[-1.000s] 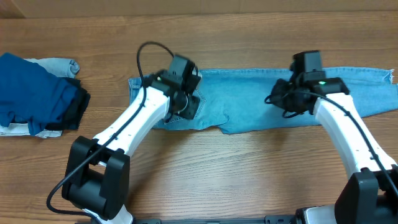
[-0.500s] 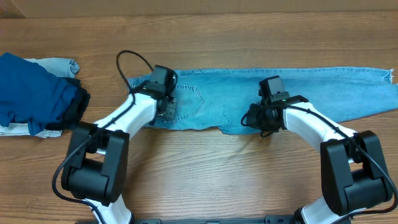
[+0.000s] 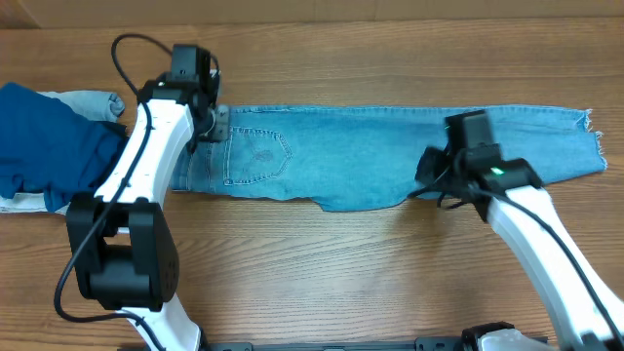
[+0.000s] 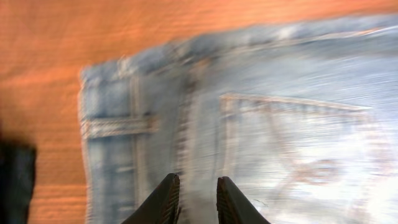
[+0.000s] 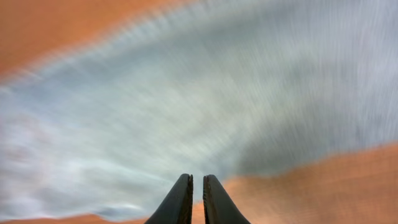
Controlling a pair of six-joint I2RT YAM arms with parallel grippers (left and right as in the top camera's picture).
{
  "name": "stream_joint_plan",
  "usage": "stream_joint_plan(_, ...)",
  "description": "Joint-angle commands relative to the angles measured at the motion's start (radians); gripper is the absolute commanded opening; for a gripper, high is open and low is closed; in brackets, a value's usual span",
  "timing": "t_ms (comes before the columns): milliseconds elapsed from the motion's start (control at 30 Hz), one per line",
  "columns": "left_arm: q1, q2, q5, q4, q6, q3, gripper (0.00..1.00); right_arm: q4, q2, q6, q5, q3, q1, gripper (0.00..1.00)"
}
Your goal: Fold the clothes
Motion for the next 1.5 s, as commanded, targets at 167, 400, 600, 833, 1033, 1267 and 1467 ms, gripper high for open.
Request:
stream_joint_plan(167, -0.287, 0.043, 0.119, 0.054, 0.015, -0.054, 0.24, 0.218, 0.268, -0.003, -0.013, 0.020, -0.002, 0.12)
stream_joint_plan(400, -0.283, 0.236, 0.066, 0.060, 0.015, -0.085, 0.23, 0.297, 0.475, -0.033, 0.028, 0.020, -0.206, 0.12)
stream_joint_plan(600, -0.275, 0.277, -0.029, 0.026, 0.016, -0.089, 0.22, 0.385, 0.485, -0.073, 0.016, 0.020, -0.528, 0.12)
stream_joint_plan(833, -0.274, 0.266, -0.053, -0.026, 0.036, -0.016, 0.22, 0.365, 0.484, -0.011, -0.658, 0.142, -0.855, 0.26)
stream_joint_plan(1033, -0.288, 0.222, 0.026, -0.082, 0.038, 0.169, 0.31, 0.322, 0.484, -0.023, -0.525, 0.180, -0.972, 0.42)
stream_joint_plan(1267, -0.297, 0.222, 0.026, -0.058, 0.043, 0.166, 0.43, 0.343, 0.485, -0.263, -0.572, 0.279, -0.909, 0.72)
stream_joint_plan(1467, -0.297, 0.222, 0.026, -0.056, 0.042, 0.166, 0.50, 0.192, 0.533, -0.347, -0.384, 0.620, -0.875, 0.84)
